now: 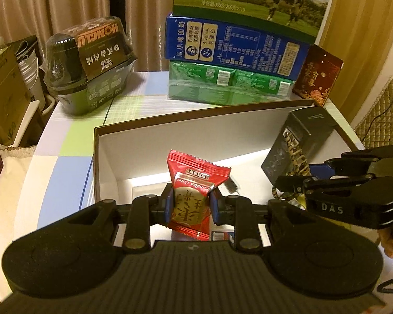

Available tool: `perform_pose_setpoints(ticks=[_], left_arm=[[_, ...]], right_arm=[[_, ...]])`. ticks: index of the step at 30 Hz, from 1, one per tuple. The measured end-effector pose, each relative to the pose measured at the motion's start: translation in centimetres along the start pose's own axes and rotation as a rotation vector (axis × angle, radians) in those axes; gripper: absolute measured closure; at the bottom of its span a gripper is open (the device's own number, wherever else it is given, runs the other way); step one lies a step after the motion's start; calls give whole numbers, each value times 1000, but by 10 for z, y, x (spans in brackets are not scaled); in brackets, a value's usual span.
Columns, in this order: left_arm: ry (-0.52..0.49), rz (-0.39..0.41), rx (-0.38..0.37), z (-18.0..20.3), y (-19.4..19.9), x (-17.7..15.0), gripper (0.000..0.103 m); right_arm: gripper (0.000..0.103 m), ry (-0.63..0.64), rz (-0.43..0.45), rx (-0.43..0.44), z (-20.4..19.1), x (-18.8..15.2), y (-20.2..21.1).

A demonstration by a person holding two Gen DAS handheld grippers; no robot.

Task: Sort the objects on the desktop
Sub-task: 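Lift and carry the red packet and gold spiral over the brown box with both tools, then lower the spiral with the right tool while the left tool lowers the red packet, releasing both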

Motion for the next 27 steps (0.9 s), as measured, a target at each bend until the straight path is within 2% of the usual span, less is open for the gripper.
perform_pose_setpoints(ticks=[6, 13, 17, 21, 23, 27], left_arm=[[-4, -27, -6, -5, -14, 0, 80], [2, -41, -9, -10, -24, 0, 80], [4, -43, -12, -10, -25, 0, 80], [3, -44, -18, -9, -23, -1, 80], [3, -45, -20, -8, -22, -2, 80], [-10, -49, -25, -5, -16, -6, 80]], right_arm=[[79, -13, -43, -21, 5, 1, -20], [78, -34, -45, -29, 8, 3, -27], [56, -35, -15, -21, 10, 4, -20], [47, -33, -17, 0, 10, -1, -13], [39, -29, -23, 12, 9, -4, -9], [32, -37, -22, 25, 12, -11, 3]])
Point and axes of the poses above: each gripper's, at about its wrist camera, not at the fingertips, and y roughly against the way its jaws point, z to its right, x to its top, the point moved 3 cm from there along -y, roughly the way its jaws point, and after that the axes turned 5 degrees about y, right-handed, at the moved point
